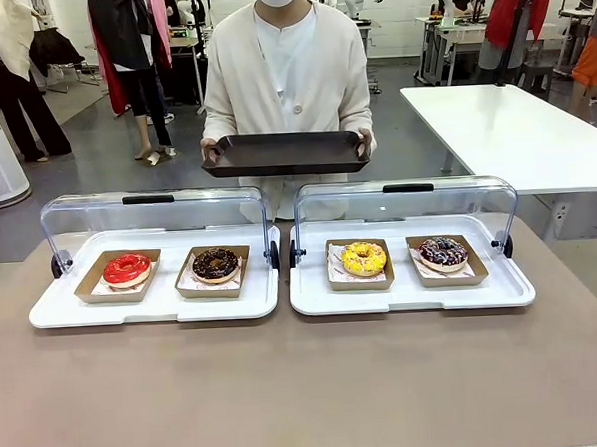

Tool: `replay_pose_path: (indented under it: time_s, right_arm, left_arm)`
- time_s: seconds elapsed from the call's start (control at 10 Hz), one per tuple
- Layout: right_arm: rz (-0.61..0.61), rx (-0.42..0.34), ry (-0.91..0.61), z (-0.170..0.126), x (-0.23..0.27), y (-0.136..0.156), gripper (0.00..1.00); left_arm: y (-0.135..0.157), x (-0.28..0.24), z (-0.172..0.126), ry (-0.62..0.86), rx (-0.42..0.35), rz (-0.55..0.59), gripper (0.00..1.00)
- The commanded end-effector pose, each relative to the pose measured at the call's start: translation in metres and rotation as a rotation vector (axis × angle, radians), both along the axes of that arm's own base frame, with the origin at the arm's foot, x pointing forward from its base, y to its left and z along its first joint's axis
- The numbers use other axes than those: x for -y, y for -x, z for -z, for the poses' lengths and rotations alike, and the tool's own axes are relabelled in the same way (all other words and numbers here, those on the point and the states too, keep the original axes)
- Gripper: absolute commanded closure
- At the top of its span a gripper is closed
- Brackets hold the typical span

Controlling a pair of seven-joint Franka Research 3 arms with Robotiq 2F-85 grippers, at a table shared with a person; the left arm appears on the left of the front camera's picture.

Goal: Provide the desired donut to the person.
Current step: Pick up and lift the Paper togo box containing the Donut pointed at by the person.

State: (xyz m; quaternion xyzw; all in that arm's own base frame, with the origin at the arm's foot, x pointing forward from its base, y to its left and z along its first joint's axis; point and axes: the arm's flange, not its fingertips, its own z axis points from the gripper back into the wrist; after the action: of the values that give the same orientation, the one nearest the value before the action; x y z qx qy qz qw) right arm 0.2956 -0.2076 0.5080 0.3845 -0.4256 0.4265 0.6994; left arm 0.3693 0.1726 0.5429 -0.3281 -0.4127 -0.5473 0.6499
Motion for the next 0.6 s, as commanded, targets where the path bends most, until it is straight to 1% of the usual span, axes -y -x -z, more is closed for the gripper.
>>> replay_pose_path:
  time_s: [0.0,0.1,0.2,0.3,0.5]
  right_arm:
    - [-0.010,0.034,-0.018,0.0006,-0.0022,0.0021,0.00]
    - [-0.015,0.048,-0.023,-0.0001,-0.0016,0.0048,0.00]
    - [-0.005,0.000,0.003,0.0001,-0.0005,0.0017,0.00]
    - [-0.005,0.000,0.003,0.0001,-0.0005,0.0017,0.00]
    - [-0.005,0.000,0.003,0.0001,-0.0005,0.0017,0.00]
  left_arm:
    - [-0.0007,0.0021,0.0024,0.004,0.004,0.010,0.00]
    - [0.0013,0.0002,0.0030,-0.013,-0.006,0.004,0.00]
    - [0.0050,0.0069,-0.0003,-0.067,0.013,-0.017,0.00]
    - [0.0002,-0.0006,0.0033,-0.008,-0.019,-0.003,0.00]
    - [0.0002,-0.0006,0.0033,-0.008,-0.019,-0.003,0.00]
